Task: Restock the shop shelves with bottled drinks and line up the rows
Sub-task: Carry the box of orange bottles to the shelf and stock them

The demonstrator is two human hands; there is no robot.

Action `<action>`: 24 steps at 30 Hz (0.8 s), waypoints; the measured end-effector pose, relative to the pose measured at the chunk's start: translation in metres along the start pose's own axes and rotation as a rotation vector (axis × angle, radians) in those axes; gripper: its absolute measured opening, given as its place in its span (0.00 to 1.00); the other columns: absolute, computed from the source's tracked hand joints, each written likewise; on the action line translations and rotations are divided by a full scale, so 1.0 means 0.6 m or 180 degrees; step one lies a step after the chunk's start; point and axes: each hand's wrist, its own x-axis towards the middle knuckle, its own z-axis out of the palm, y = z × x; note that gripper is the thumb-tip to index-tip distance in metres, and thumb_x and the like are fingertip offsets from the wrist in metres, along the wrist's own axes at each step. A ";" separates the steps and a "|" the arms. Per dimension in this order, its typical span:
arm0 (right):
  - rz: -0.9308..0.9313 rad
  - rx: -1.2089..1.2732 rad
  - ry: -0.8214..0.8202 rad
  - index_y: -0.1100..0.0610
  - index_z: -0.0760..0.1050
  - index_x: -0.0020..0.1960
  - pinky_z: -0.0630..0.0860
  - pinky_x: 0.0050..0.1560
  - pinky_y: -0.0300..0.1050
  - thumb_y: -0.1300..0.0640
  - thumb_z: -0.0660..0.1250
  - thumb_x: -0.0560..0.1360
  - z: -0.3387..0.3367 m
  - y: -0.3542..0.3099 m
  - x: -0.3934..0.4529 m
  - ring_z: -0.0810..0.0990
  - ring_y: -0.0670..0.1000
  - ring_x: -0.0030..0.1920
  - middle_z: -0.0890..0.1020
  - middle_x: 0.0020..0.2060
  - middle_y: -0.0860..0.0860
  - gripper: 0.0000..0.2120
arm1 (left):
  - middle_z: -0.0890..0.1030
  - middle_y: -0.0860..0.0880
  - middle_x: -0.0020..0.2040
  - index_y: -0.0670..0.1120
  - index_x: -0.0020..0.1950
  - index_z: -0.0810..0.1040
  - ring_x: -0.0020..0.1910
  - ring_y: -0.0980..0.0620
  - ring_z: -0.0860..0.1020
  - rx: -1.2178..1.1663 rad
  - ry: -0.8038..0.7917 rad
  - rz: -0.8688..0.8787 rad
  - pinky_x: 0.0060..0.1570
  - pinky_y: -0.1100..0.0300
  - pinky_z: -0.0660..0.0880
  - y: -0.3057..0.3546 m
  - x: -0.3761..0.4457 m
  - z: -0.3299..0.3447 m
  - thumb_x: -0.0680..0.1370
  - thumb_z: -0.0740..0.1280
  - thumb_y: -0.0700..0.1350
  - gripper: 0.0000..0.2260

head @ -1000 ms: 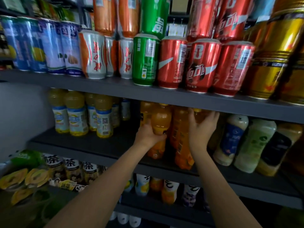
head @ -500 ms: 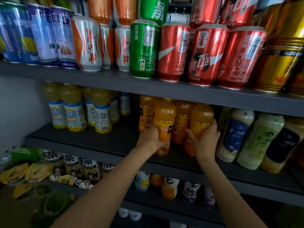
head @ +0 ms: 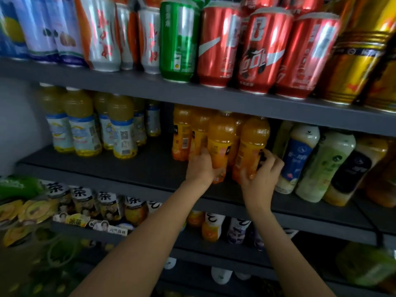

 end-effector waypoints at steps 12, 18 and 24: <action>-0.1524 0.0781 -0.1952 0.57 0.67 0.56 0.71 0.49 0.46 0.61 0.59 0.75 0.165 -0.201 -0.393 0.71 0.55 0.52 0.71 0.53 0.60 0.10 | 0.75 0.48 0.47 0.43 0.57 0.73 0.44 0.53 0.73 -0.0374 0.1761 -0.1327 0.43 0.68 0.66 -0.436 -0.395 -0.173 0.76 0.62 0.37 0.09; -0.1278 -0.0158 -0.4433 0.63 0.69 0.60 0.66 0.61 0.52 0.54 0.60 0.74 0.285 -0.212 -0.751 0.68 0.60 0.62 0.70 0.59 0.60 0.19 | 0.78 0.36 0.55 0.35 0.59 0.71 0.55 0.38 0.76 -0.0014 0.0634 -0.3575 0.52 0.52 0.69 -0.712 -0.746 -0.176 0.77 0.61 0.38 0.12; -0.1305 -0.1249 -0.6191 0.58 0.69 0.61 0.67 0.62 0.47 0.53 0.63 0.76 0.359 -0.068 -1.062 0.70 0.56 0.62 0.70 0.62 0.56 0.16 | 0.79 0.36 0.55 0.37 0.61 0.72 0.55 0.38 0.77 0.0337 0.0148 -0.4286 0.53 0.51 0.70 -0.880 -0.967 -0.100 0.80 0.56 0.42 0.14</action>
